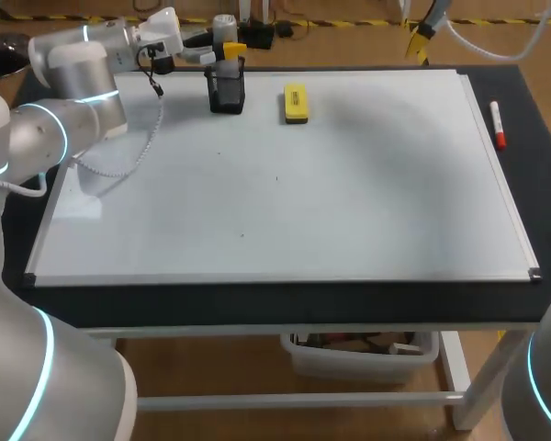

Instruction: Pick up the inspection probe, press it on each red-marked spot on the whiteboard one by one, put down the probe, pick up the eraser, and wipe off all the red marks.

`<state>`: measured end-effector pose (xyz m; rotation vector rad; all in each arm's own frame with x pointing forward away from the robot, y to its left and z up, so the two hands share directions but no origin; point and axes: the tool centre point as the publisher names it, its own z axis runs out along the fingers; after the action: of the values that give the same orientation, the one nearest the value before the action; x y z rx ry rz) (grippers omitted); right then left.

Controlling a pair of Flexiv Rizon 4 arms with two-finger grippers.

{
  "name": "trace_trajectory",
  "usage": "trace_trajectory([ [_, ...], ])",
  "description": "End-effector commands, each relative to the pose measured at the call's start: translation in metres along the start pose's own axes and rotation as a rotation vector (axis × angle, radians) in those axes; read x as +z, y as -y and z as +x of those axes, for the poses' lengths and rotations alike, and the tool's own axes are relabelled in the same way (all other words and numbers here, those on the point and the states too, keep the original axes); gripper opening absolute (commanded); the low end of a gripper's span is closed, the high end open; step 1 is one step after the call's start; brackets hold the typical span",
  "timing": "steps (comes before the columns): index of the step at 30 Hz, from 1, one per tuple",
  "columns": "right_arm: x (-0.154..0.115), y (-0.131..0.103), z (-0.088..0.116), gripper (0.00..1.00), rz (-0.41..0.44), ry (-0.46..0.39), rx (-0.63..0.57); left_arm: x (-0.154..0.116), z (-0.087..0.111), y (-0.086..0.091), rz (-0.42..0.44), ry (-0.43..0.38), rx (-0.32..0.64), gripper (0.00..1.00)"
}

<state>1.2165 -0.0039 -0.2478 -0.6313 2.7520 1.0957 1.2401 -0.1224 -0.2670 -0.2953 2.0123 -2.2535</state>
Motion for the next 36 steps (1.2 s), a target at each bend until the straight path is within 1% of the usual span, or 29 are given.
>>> trace_trajectory([
  [1, -0.002, 0.004, -0.006, 1.0, -0.006, -0.208, 0.0, 0.002, -0.007, -0.003, 0.015, -0.682, 0.011, 0.49],
  [2, -0.002, 0.004, -0.006, 1.0, -0.006, -0.208, 0.0, 0.002, -0.007, -0.003, 0.01, -0.685, 0.012, 0.67],
  [3, -0.002, 0.004, -0.006, 1.0, -0.006, -0.208, 0.0, 0.002, -0.006, -0.003, 0.009, -0.685, 0.013, 1.0],
  [10, -0.002, 0.004, -0.006, 1.0, -0.006, -0.208, 0.0, -0.006, -0.005, -0.001, -0.004, -0.681, 0.02, 1.0],
  [16, -0.002, 0.004, -0.006, 1.0, -0.006, -0.208, 0.0, -0.02, 0.001, 0.014, -0.027, -0.647, 0.052, 1.0],
  [17, -0.002, 0.004, -0.006, 1.0, -0.006, -0.208, 0.0, -0.024, 0.002, 0.017, -0.047, -0.627, 0.06, 1.0],
  [20, -0.002, 0.004, -0.006, 1.0, -0.006, -0.208, 0.0, -0.039, 0.013, 0.029, -0.071, -0.565, 0.09, 1.0],
  [22, -0.002, 0.004, -0.006, 1.0, -0.006, -0.208, 0.0, -0.053, 0.014, 0.034, -0.086, -0.514, 0.103, 1.0],
  [24, -0.002, 0.004, -0.006, 1.0, -0.006, -0.208, 0.0, -0.066, 0.022, 0.04, -0.118, -0.458, 0.113, 1.0],
  [26, -0.002, 0.004, -0.006, 1.0, -0.006, -0.208, 0.0, -0.077, 0.035, 0.047, -0.147, -0.401, 0.125, 1.0],
  [28, -0.002, 0.004, -0.006, 1.0, -0.006, -0.208, 0.0, -0.088, 0.044, 0.051, -0.222, -0.342, 0.126, 1.0],
  [32, -0.002, 0.004, -0.006, 1.0, -0.006, -0.208, 0.0, -0.11, 0.057, 0.054, -0.295, -0.249, 0.137, 1.0],
  [34, -0.002, 0.004, -0.006, 1.0, -0.006, -0.208, 0.0, -0.114, 0.072, 0.059, -0.323, -0.215, 0.137, 1.0],
  [36, -0.002, 0.004, -0.006, 1.0, -0.006, -0.208, 0.0, -0.122, 0.074, 0.06, -0.339, -0.184, 0.144, 1.0],
])
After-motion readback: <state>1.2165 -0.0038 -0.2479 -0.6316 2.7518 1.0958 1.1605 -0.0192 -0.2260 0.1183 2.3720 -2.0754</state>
